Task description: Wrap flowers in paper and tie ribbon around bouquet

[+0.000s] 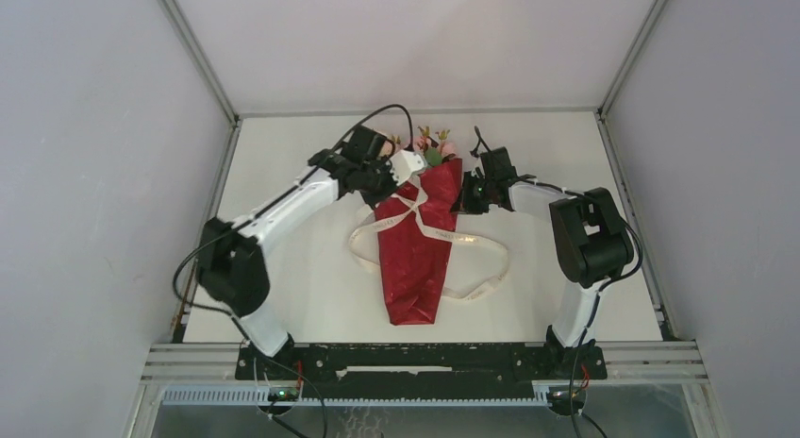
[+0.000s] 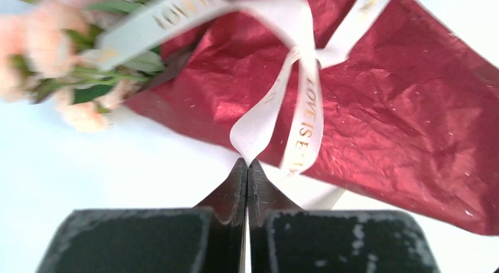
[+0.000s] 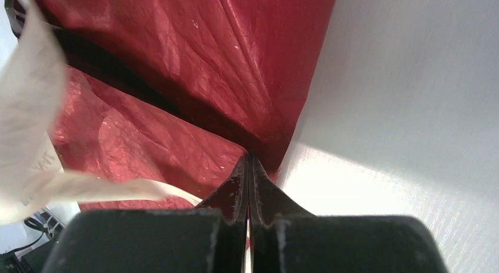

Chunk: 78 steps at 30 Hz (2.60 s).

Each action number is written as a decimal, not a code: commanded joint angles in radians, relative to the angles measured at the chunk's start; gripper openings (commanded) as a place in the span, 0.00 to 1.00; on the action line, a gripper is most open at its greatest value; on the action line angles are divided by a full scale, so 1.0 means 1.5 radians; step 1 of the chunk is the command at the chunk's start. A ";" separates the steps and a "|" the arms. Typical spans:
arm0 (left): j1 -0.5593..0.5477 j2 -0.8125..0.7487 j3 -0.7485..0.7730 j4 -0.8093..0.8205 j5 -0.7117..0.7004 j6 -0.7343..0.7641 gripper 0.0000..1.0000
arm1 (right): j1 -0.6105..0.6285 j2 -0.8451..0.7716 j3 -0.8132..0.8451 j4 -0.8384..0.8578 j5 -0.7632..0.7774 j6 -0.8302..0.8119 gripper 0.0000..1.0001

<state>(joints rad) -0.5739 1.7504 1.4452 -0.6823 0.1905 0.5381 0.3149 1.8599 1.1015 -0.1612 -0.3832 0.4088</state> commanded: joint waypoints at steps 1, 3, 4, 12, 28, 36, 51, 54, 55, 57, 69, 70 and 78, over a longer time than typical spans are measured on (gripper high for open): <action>-0.003 -0.123 -0.014 -0.048 0.016 0.047 0.01 | -0.002 0.004 0.005 0.000 -0.001 -0.016 0.00; -0.004 -0.145 -0.024 -0.080 0.011 0.062 0.02 | -0.002 0.004 0.006 -0.001 -0.002 -0.019 0.00; -0.005 -0.154 -0.031 -0.094 0.004 0.068 0.02 | -0.002 0.005 0.006 0.000 -0.003 -0.018 0.00; -0.006 -0.195 -0.194 -0.072 -0.133 0.150 0.13 | -0.002 0.011 0.006 0.005 -0.017 -0.018 0.00; -0.141 -0.116 -0.192 0.123 -0.080 0.273 0.92 | -0.005 0.014 0.007 0.001 -0.035 -0.012 0.00; -0.152 0.009 -0.145 0.258 -0.125 0.271 0.80 | -0.006 0.018 0.006 -0.003 -0.041 -0.014 0.00; -0.153 0.057 -0.145 0.223 -0.180 0.287 0.03 | -0.011 0.018 0.006 -0.007 -0.042 -0.021 0.00; -0.154 0.023 -0.145 0.190 -0.165 0.269 0.00 | -0.013 0.020 0.005 -0.007 -0.042 -0.022 0.00; -0.154 0.005 -0.145 0.173 -0.156 0.259 0.00 | -0.013 0.022 0.005 -0.007 -0.042 -0.022 0.00; -0.159 -0.039 -0.150 0.137 -0.140 0.242 0.00 | -0.014 0.024 0.006 -0.008 -0.042 -0.023 0.00; -0.204 -0.180 -0.091 -0.106 -0.051 0.117 0.00 | -0.018 0.028 0.007 -0.009 -0.045 -0.031 0.00; -0.205 -0.184 -0.077 -0.118 -0.045 0.109 0.00 | -0.018 0.029 0.006 -0.010 -0.045 -0.032 0.00; -0.204 -0.168 0.010 -0.117 -0.077 0.082 0.00 | -0.022 0.034 0.007 -0.013 -0.056 -0.036 0.00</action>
<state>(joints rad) -0.8833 1.4925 1.4094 -0.8680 0.0895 0.6971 0.2893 1.9041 1.1015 -0.1772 -0.4530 0.3828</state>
